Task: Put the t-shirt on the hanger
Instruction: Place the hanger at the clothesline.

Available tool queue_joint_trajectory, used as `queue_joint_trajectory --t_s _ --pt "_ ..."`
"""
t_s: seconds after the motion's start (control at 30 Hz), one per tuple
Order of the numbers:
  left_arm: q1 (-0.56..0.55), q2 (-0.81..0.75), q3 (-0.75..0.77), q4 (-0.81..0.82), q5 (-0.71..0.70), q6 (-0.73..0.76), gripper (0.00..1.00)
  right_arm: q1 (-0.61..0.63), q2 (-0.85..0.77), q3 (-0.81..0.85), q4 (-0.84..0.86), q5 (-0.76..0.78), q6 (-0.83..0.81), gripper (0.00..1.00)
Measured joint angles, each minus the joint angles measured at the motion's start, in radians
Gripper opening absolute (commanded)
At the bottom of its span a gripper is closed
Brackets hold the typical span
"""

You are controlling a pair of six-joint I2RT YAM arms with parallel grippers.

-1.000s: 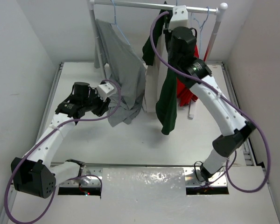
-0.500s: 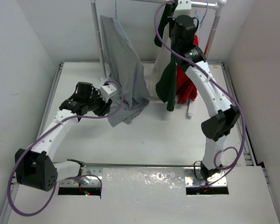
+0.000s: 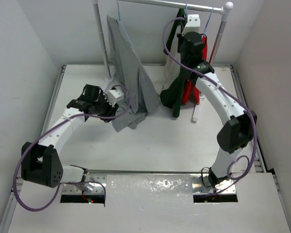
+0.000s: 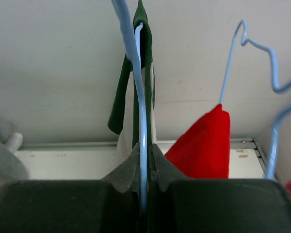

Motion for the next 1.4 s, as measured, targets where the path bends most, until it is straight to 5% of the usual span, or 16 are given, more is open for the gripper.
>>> queue_joint_trajectory --t_s 0.07,0.1,0.2,0.33,0.6,0.93,1.13,1.4 --pt "0.000 0.000 0.007 -0.001 0.003 0.000 0.36 0.000 -0.040 -0.047 0.006 -0.017 0.023 0.34" --pt "0.000 0.000 0.010 0.000 0.005 0.000 0.36 0.000 -0.060 -0.069 0.002 -0.032 0.035 0.54" --pt "0.000 0.000 0.010 -0.002 0.006 0.000 0.36 0.000 -0.119 -0.138 -0.007 -0.101 0.067 0.80" --pt "0.002 -0.013 0.009 0.000 0.017 0.002 0.37 0.006 -0.225 -0.240 -0.026 -0.218 0.107 0.99" --pt "0.016 -0.099 -0.005 0.029 -0.002 -0.011 0.37 0.062 -0.507 -0.369 -0.153 -0.430 0.146 0.99" --pt "0.103 -0.168 -0.090 0.150 -0.123 -0.102 0.45 0.066 -1.033 -1.012 -0.310 -0.573 0.213 0.99" --pt "0.259 -0.155 -0.090 0.230 -0.163 -0.150 0.54 0.066 -1.096 -1.218 -0.464 -0.558 0.237 0.99" --pt "0.306 0.159 0.002 0.241 -0.097 -0.149 0.82 0.064 -1.011 -1.312 -0.487 -0.310 0.325 0.99"
